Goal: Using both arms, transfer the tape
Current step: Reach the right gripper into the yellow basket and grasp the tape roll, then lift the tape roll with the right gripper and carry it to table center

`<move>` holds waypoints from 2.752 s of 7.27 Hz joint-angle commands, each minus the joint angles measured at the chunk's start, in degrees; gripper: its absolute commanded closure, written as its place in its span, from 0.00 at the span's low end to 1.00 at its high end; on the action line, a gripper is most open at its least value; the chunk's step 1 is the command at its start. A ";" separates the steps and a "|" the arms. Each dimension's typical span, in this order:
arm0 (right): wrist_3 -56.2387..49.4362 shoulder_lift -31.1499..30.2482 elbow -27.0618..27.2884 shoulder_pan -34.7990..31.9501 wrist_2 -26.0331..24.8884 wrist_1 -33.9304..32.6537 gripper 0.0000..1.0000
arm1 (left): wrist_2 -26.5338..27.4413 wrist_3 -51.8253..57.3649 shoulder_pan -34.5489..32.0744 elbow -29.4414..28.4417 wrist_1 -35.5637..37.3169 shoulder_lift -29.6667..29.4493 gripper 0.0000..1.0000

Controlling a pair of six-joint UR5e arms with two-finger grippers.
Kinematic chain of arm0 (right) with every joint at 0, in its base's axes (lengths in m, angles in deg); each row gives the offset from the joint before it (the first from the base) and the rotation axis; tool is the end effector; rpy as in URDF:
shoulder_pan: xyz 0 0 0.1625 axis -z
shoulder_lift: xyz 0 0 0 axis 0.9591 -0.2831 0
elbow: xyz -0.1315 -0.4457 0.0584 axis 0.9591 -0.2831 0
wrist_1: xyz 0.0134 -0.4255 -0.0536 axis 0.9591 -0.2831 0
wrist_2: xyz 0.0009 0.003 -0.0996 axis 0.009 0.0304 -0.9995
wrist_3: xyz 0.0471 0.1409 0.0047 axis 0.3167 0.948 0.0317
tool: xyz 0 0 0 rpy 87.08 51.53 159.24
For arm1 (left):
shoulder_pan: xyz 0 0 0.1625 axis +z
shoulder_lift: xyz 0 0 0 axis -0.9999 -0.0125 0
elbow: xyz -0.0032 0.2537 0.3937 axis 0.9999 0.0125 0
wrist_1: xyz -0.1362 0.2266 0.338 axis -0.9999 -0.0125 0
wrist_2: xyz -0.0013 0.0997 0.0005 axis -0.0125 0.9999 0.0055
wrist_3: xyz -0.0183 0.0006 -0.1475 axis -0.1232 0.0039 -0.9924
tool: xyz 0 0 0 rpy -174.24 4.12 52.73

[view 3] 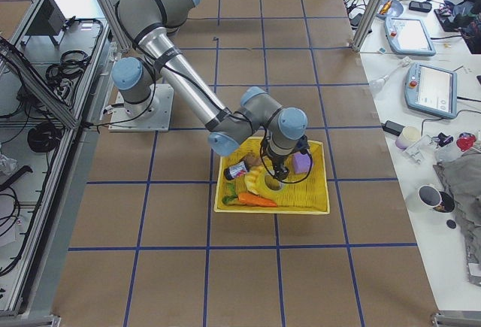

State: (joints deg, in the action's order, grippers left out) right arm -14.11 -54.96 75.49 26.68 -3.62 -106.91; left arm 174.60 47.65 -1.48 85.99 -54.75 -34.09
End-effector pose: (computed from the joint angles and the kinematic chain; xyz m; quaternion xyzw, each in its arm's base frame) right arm -0.3595 -0.5730 0.2272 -0.1965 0.9793 0.0389 0.0305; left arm -0.1362 -0.5276 0.5193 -0.0300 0.9985 -0.0429 0.0128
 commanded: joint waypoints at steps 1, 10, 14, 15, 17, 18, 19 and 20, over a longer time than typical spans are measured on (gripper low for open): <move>0.26 0.78 0.05 0.12 -0.16 -0.91 0.34 | 0.00 0.00 -0.03 -0.04 0.06 -0.03 0.00; 16.00 -16.07 -0.74 -11.94 -1.32 9.27 1.00 | 0.00 0.00 0.06 -0.04 0.14 0.06 0.00; 65.02 -13.04 -0.39 -43.47 2.30 5.02 1.00 | 0.00 0.00 0.15 -0.04 0.06 0.24 0.00; 77.39 -9.19 -0.39 -50.87 2.30 0.28 1.00 | 0.00 0.00 0.06 -0.04 0.14 0.15 0.00; 95.29 -1.46 -0.48 -61.01 1.69 -10.79 1.00 | 0.00 0.00 0.15 -0.04 0.06 0.24 0.00; 100.93 1.54 -0.48 -63.40 1.59 -14.32 1.00 | 0.00 0.00 0.06 -0.04 0.06 0.24 0.00; 103.94 3.22 -0.56 -64.55 1.59 -15.83 1.00 | 0.00 0.00 0.14 -0.04 0.06 0.24 0.00; 106.50 3.59 -0.56 -65.78 1.59 -15.85 1.00 | 0.00 0.00 0.15 -0.04 0.06 0.24 0.00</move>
State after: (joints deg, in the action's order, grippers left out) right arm 88.29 -52.77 74.97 -37.22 -1.99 -121.52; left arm 174.60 47.65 -1.36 85.95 -54.69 -33.86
